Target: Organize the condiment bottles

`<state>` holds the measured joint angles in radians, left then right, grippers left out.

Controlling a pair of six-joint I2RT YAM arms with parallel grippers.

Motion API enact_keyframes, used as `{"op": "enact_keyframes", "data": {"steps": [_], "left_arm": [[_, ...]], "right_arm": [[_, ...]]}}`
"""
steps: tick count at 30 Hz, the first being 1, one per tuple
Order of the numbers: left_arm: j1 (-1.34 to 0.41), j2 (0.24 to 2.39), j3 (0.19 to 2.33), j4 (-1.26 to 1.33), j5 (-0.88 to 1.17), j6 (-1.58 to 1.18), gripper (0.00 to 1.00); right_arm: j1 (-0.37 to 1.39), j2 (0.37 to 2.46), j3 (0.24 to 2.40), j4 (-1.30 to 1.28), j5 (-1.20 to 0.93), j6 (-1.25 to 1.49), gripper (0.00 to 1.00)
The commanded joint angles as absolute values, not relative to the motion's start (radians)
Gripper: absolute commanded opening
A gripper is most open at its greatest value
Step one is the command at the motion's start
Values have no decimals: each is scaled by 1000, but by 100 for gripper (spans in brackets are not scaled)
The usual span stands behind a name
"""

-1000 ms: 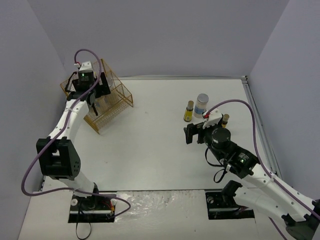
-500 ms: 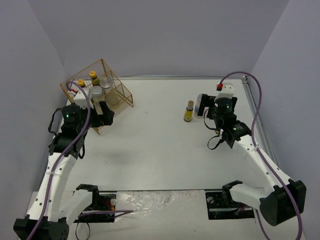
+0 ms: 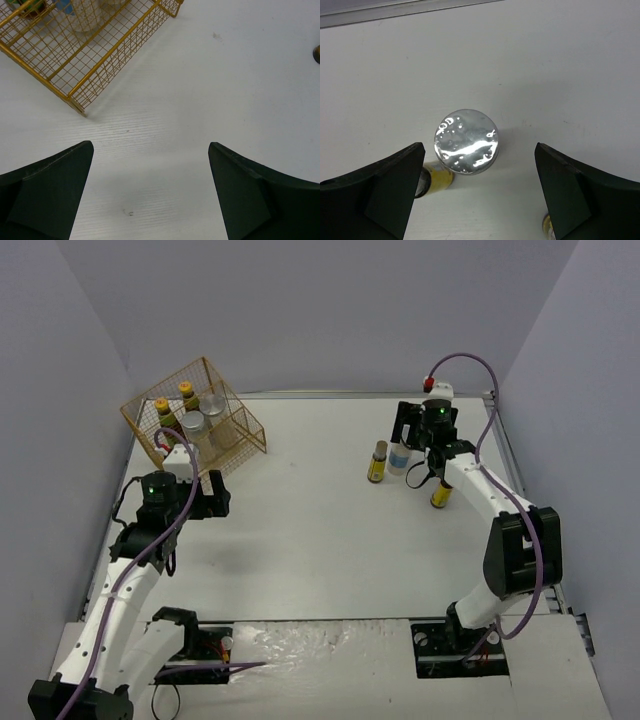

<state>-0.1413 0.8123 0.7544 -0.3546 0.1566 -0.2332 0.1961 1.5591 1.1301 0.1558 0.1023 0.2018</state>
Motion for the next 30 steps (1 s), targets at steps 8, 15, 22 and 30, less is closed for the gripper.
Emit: {"op": "enact_keyframes", "data": {"steps": [8, 15, 22, 30], "left_arm": [[-144, 814, 798, -291, 130, -215, 97], [-144, 823, 798, -293, 136, -215, 97], [-144, 826, 796, -291, 137, -212, 97], [-143, 831, 797, -291, 142, -215, 97]], "right_arm": [[174, 1692, 1227, 253, 22, 176, 84], [152, 1702, 1186, 285, 17, 181, 68], [146, 1572, 1125, 268, 60, 155, 20], [161, 1344, 1112, 190, 15, 95, 0]]}}
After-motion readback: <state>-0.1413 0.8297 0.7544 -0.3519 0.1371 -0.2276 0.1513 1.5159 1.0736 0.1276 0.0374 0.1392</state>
